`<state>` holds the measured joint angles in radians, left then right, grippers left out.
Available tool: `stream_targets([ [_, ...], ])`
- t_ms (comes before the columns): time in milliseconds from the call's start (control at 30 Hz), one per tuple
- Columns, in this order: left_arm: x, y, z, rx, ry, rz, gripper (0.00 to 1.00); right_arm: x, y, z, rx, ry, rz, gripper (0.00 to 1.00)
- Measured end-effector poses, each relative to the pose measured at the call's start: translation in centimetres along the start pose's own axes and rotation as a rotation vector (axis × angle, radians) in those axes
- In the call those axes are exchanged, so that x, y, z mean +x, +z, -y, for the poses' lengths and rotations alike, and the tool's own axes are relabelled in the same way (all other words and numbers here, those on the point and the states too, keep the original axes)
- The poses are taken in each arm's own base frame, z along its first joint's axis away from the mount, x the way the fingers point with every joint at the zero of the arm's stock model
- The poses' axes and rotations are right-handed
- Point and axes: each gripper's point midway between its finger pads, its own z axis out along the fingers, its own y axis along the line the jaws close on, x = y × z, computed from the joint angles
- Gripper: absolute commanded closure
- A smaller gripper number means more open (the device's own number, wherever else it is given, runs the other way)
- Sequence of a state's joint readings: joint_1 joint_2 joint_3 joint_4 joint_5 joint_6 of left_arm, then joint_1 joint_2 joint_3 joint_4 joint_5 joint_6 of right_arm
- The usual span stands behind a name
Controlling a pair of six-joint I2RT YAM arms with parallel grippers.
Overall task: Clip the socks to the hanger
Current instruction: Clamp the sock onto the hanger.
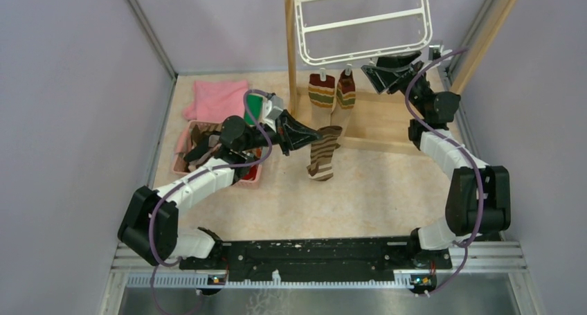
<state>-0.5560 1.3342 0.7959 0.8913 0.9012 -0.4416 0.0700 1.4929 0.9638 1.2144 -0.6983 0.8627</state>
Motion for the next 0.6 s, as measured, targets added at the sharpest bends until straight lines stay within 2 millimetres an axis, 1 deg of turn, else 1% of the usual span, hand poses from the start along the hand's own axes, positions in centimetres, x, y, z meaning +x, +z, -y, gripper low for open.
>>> stream_targets([
  [333,0.0,0.0,0.0,0.001,0.001,0.001,1.0,-0.2,0.1,-0.3,-0.013,0.01,0.006,0.29],
  [500,0.0,0.0,0.0,0.001,0.001,0.001,1.0,0.0,0.1,0.2,0.005,-0.001,-0.003,0.29],
  [600,0.0,0.0,0.0,0.001,0.001,0.001,1.0,0.2,0.0,0.7,0.022,-0.008,-0.011,0.31],
])
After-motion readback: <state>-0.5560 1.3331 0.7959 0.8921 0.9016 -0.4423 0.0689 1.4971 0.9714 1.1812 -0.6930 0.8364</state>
